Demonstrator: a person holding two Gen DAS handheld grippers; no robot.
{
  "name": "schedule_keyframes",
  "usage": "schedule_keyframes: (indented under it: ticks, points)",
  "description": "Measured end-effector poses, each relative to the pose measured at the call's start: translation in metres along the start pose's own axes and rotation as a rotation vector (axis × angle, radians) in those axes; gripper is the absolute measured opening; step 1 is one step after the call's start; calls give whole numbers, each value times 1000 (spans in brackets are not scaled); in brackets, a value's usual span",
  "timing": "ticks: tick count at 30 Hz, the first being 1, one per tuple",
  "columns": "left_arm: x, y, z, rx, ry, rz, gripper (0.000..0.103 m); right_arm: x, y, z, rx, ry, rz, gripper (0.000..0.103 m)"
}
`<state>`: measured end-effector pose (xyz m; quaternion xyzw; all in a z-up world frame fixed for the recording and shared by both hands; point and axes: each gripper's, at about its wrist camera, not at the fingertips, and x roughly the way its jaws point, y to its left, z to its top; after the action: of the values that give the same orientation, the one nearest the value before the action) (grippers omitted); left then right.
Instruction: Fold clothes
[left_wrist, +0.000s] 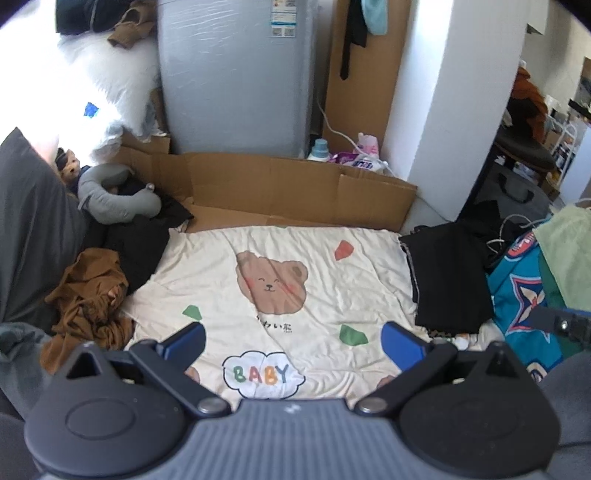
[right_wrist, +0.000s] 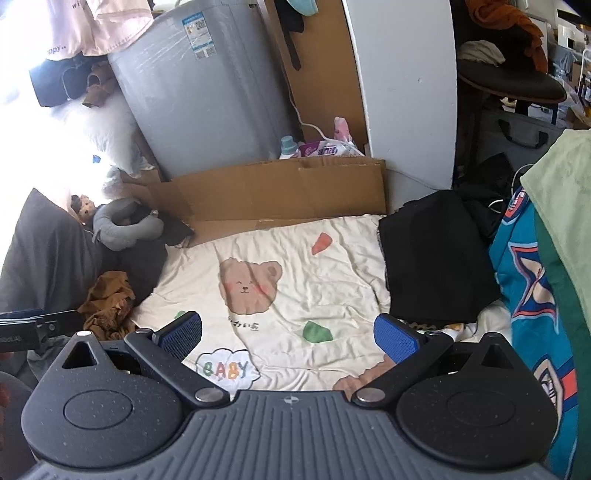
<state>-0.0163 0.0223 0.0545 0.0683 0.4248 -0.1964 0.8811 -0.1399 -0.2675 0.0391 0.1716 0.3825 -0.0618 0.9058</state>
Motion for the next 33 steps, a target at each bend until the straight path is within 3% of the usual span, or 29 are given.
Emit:
schedule_keyframes:
  ticks: [10, 22, 33]
  points:
    - [10, -2, -23, -17, 39, 48, 102, 15, 17, -29, -93, 57, -43, 102]
    - [15, 12, -42, -65, 78, 77, 102, 16, 23, -33, -160, 54, -54, 102]
    - [15, 9, -44, -56, 79, 77, 102, 18, 19, -32, -139, 55, -46, 102]
